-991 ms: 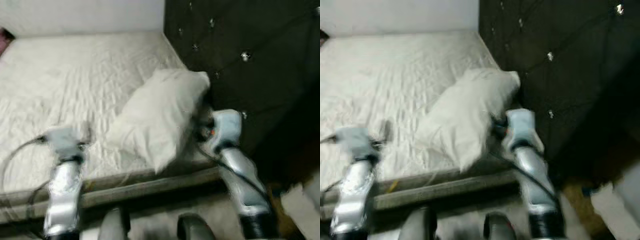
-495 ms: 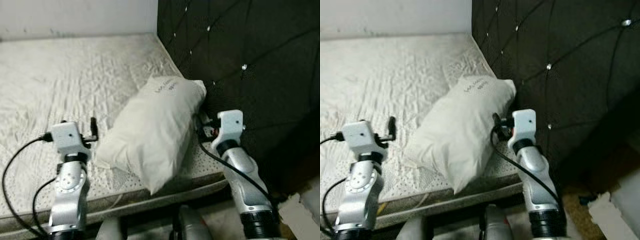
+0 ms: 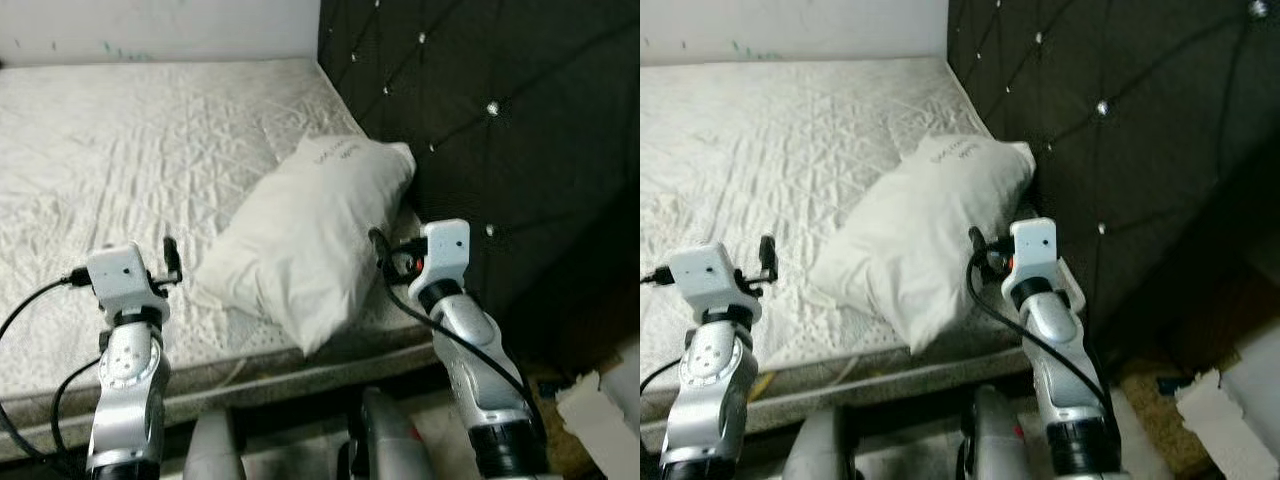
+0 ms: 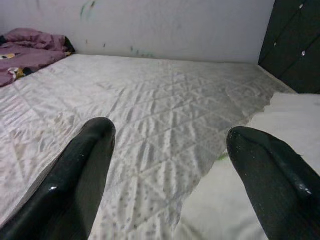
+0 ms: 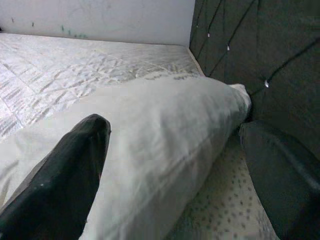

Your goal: Clean up the room

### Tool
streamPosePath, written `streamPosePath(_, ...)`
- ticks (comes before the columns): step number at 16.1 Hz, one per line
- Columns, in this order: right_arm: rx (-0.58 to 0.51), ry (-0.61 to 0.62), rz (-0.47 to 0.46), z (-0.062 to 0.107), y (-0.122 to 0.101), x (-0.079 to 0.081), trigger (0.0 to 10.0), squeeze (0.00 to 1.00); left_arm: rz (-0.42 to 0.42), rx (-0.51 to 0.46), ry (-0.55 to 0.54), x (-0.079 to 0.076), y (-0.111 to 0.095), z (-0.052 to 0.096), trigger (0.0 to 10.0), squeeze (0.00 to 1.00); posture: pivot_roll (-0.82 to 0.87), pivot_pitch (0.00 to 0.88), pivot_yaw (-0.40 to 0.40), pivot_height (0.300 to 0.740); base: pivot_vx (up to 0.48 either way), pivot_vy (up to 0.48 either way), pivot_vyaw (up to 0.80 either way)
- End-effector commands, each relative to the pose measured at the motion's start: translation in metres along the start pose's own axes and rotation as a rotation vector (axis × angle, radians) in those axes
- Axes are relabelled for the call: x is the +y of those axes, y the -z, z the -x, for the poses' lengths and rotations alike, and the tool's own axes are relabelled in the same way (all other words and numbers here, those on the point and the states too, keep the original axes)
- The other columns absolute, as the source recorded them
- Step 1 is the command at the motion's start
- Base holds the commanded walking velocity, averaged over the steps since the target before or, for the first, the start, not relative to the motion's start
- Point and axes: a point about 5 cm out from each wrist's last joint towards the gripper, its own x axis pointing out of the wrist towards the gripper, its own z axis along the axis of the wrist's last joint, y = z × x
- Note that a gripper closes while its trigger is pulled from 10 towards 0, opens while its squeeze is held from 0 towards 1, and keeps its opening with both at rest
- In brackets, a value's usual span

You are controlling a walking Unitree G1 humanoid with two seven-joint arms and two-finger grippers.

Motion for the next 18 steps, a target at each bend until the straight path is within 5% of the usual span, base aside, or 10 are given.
streamPosePath(1,0.010,-0.007,-0.001,-0.0018,-0.0012,-0.0018,10.0,0.00,0.001,0.008,-0.030,0.0025,-0.0009,-0.0022,10.0,0.00,-0.09,0.000,-0.038,0.592,0.000,0.000,0.00)
streamPosePath(6,0.051,-0.053,-0.001,-0.0049,0.0042,0.0036,10.0,0.00,-0.008,0.039,-0.098,0.0109,0.0041,-0.0029,10.0,0.00,-0.09,0.000,-0.039,0.592,0.000,0.000,0.00)
streamPosePath(11,0.047,-0.075,0.006,-0.0057,0.0033,0.0060,10.0,0.00,-0.005,0.039,-0.101,0.0108,0.0041,-0.0032,10.0,0.00,-0.09,0.000,-0.042,0.592,0.000,0.000,0.52)
streamPosePath(18,0.062,-0.081,-0.003,-0.0056,0.0057,0.0058,10.0,0.00,-0.002,0.028,-0.050,0.0096,0.0035,-0.0029,10.0,0.00,-0.09,0.000,-0.040,0.592,0.160,0.000,0.00)
